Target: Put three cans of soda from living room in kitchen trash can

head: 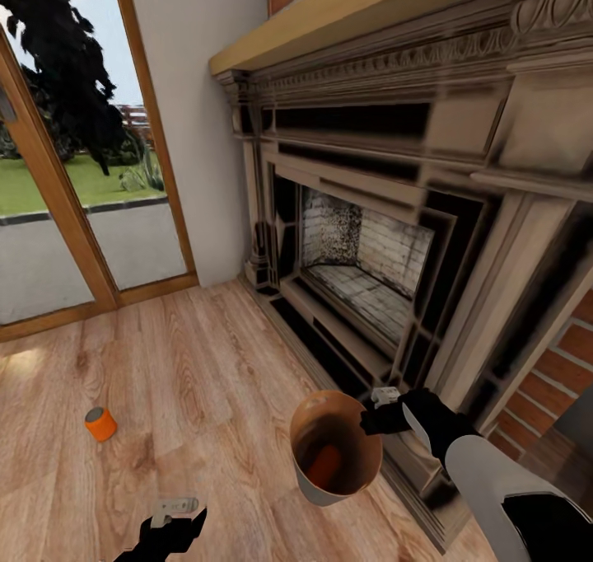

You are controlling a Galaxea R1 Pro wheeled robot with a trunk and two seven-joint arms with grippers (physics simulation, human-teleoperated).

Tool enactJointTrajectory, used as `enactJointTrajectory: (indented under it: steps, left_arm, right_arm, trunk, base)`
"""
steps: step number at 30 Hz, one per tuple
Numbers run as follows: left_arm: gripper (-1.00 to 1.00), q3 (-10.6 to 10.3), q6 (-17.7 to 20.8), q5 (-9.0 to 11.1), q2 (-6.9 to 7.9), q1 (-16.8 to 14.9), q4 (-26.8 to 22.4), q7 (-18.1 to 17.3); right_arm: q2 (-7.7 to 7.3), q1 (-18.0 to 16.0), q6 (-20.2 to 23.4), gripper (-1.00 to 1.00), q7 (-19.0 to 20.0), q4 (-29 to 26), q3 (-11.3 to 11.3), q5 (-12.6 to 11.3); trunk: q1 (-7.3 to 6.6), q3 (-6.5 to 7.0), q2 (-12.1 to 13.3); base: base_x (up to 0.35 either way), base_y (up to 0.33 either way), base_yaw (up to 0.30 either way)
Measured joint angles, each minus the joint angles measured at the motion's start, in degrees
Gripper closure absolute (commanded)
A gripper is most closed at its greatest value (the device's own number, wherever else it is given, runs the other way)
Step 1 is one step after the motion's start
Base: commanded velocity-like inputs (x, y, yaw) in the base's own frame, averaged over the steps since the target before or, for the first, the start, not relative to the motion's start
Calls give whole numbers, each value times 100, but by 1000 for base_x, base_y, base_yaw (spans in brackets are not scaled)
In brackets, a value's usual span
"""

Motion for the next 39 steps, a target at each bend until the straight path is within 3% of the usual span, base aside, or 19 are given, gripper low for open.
enactJointTrajectory:
  steps: [7, 14, 23, 27, 31, 35, 39]
  left_arm:
    - [-100, -56, -25, -1, -9, -8, 86, 4]
    - [-100, -114, -45, -1, -19, -8, 89, 9]
    - [-100, -121, -55, -1, -42, -9, 240, 11]
    - [-100, -126, -56, -2, -47, -9, 253, 7]
    - [-100, -381, -56, -1, -78, -9, 256, 7]
    - [-100, -898, -60, 25, -94, -9, 257, 31]
    - [-100, -979, -65, 33, -96, -9, 255, 39]
  right_arm:
    - [11, -16, 28, 100, 6, -113, -9, -5]
    - [49, -39, 561, 100, -7, -454, -4, 0]
    - [133, -29, 669, 100, -24, -572, -2, -26]
    - [142, -26, 655, 100, -30, -581, 5, 34]
    - [146, -26, 662, 100, -27, -583, 2, 6]
    - [145, -24, 659, 100, -31, -616, 5, 31]
    - [144, -20, 663, 100, -39, -803, -8, 25]
  trunk:
    - [154, -125, -281]
    - [308, -251, -562]
    - [505, -413, -922]
    - [516, -502, -928]
    - [526, -590, -934]
    - [537, -679, -939]
    - [541, -723, -942]
  base:
    - [0, 0, 0]
    - [0, 0, 0]
    - [0, 0, 0]
    - [0, 0, 0]
    - [0, 0, 0]
    - [0, 0, 0]
    - [0, 0, 0]
